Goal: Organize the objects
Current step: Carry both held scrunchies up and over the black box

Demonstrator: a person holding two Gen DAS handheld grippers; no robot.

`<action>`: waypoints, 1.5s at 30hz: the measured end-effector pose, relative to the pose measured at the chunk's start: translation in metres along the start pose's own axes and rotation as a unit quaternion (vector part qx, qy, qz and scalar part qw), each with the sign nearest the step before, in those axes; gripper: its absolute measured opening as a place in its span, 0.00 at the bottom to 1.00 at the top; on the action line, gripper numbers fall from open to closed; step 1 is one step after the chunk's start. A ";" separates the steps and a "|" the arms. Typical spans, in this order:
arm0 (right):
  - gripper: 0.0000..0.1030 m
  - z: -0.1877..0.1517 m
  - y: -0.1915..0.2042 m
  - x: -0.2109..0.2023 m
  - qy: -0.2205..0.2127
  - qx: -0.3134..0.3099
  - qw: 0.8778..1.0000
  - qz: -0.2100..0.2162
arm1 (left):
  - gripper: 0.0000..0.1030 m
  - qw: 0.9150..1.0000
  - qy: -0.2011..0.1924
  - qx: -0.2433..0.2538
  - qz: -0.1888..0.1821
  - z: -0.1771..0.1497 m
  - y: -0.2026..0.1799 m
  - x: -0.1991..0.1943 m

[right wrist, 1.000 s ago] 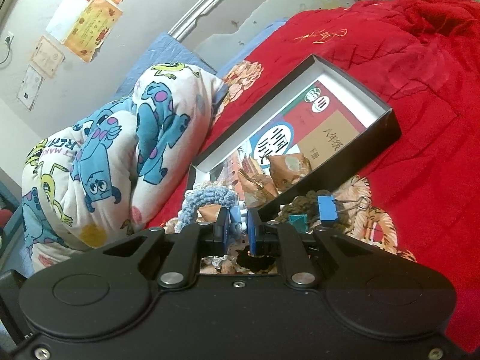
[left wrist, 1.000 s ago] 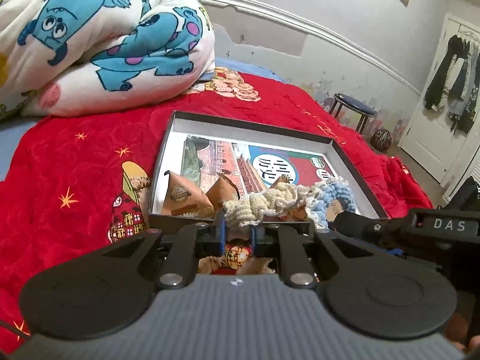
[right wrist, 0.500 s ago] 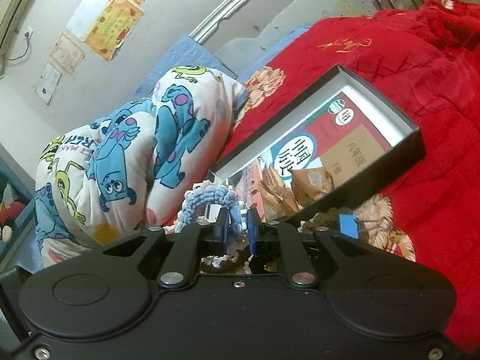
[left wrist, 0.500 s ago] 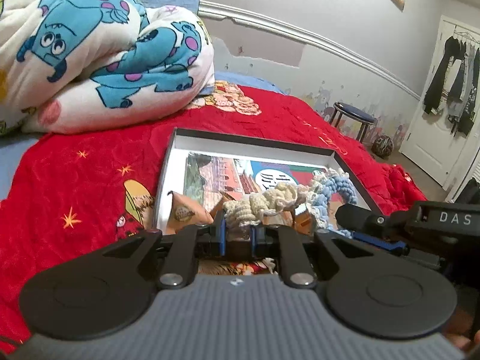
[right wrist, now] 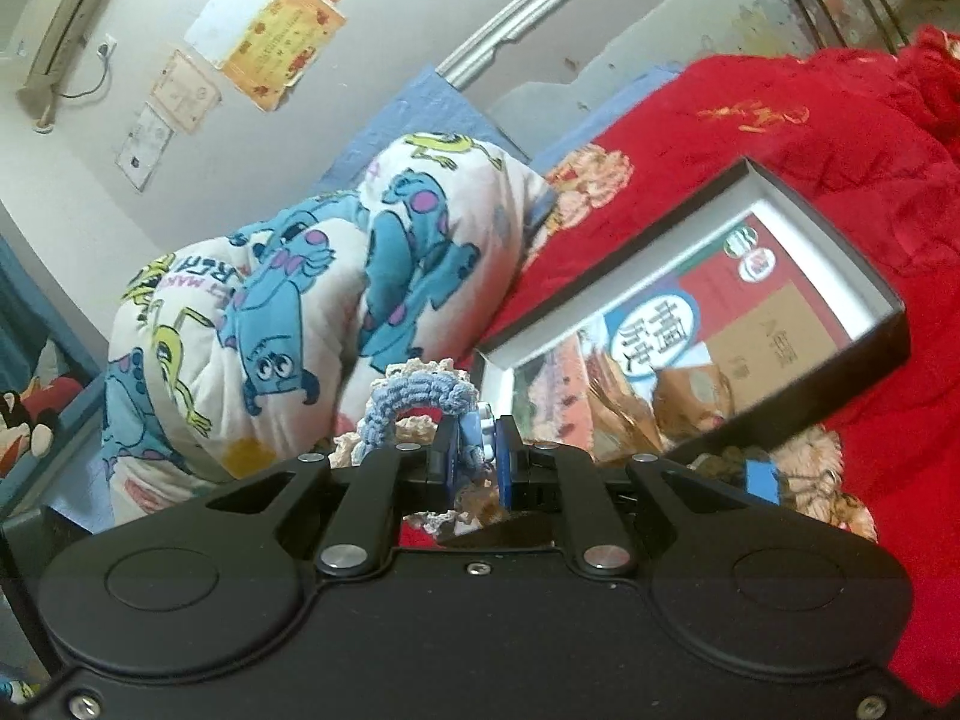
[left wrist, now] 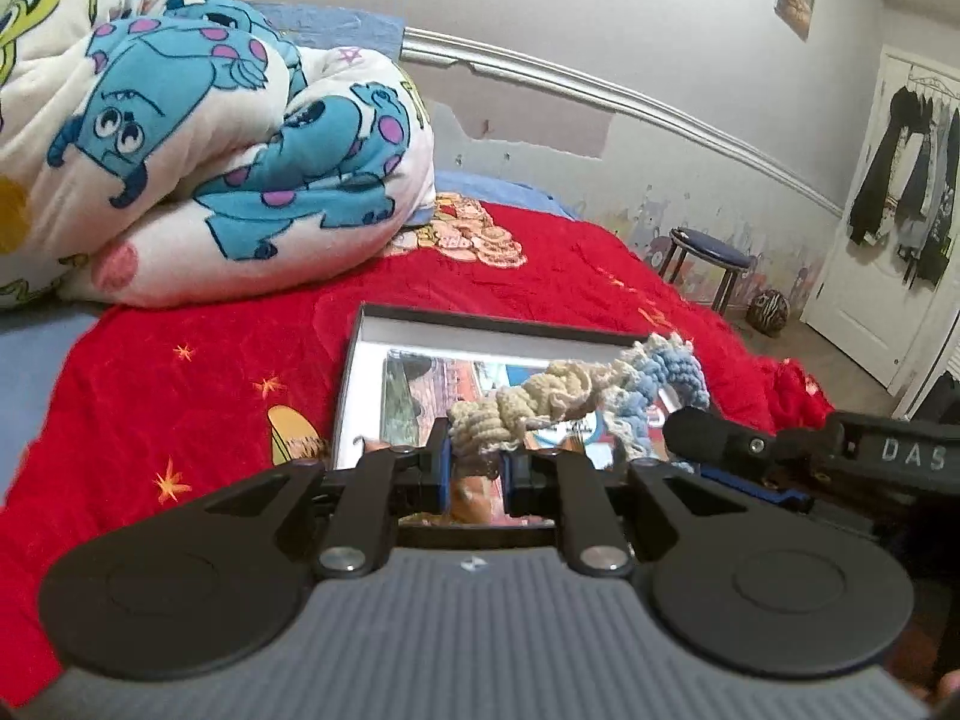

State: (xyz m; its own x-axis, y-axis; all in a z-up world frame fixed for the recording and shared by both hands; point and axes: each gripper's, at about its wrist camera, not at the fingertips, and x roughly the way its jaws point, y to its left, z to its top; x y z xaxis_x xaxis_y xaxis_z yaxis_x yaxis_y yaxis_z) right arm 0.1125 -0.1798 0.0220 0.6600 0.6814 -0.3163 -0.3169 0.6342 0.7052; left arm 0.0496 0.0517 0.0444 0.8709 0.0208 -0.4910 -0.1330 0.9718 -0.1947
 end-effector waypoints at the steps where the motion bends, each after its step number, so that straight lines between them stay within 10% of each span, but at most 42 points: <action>1: 0.13 0.002 0.002 -0.001 -0.003 -0.001 1.000 0.003 | 0.18 1.000 -0.008 0.006 0.001 0.006 0.000 -0.003; 27: 0.13 0.066 0.011 0.052 -0.041 -0.006 0.998 0.038 | 0.18 0.996 -0.089 0.008 0.031 0.074 0.023 0.046; 45: 0.13 0.049 0.019 0.124 0.016 -0.073 0.997 -0.034 | 0.22 0.998 -0.063 -0.013 0.022 0.063 0.048 0.062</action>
State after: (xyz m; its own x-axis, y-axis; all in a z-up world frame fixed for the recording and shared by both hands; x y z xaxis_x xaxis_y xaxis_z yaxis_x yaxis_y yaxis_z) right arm 0.2212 -0.1013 0.0272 0.6620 0.6448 -0.3821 -0.3692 0.7242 0.5824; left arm 0.1267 0.1139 0.0579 0.9165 0.0950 -0.3887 -0.1835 0.9630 -0.1972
